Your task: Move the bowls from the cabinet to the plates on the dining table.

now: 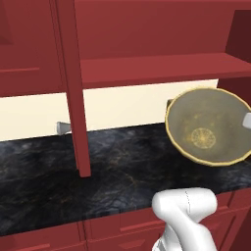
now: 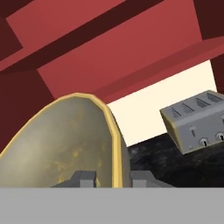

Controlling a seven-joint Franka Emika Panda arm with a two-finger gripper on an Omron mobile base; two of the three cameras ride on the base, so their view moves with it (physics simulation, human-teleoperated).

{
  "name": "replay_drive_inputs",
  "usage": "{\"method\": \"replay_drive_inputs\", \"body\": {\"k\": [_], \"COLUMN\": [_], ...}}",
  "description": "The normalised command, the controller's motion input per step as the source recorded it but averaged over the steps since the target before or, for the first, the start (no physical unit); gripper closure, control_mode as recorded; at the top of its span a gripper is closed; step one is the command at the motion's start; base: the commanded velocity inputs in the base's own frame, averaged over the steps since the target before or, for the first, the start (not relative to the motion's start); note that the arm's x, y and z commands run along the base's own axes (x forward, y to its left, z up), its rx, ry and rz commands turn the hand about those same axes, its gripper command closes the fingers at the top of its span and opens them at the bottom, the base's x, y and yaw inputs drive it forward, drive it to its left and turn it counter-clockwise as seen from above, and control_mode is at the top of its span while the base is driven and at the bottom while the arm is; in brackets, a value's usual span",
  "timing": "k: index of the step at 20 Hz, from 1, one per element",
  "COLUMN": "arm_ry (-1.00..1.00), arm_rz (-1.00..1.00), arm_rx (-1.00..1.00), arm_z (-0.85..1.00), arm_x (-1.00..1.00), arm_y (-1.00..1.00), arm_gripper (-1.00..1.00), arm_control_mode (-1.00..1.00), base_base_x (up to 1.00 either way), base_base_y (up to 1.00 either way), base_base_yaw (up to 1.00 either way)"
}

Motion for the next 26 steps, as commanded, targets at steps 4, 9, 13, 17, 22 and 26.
{"method": "replay_drive_inputs", "body": {"k": [4, 9, 13, 17, 22, 26], "arm_ry": [0.00, 0.00, 0.00, 0.00, 0.00, 0.00], "arm_rz": [0.00, 0.00, 0.00, 0.00, 0.00, 0.00], "arm_rx": [0.00, 0.00, 0.00, 0.00, 0.00, 0.00], "arm_z": [0.00, 0.00, 0.00, 0.00, 0.00, 0.00], "arm_x": [0.00, 0.00, 0.00, 0.00, 0.00, 0.00], "arm_y": [0.00, 0.00, 0.00, 0.00, 0.00, 0.00], "arm_gripper": [1.00, 1.00, 1.00, 1.00, 1.00, 1.00], "arm_control_mode": [1.00, 1.00, 1.00, 1.00, 1.00, 1.00], "base_base_x": [-0.58, -0.67, -0.63, -0.41, -0.38, 0.00], "base_base_y": [-0.20, -0.25, -0.23, -0.07, -0.07, 0.00], "base_base_yaw": [0.00, 0.00, 0.00, 0.00, 0.00, 0.00]}}
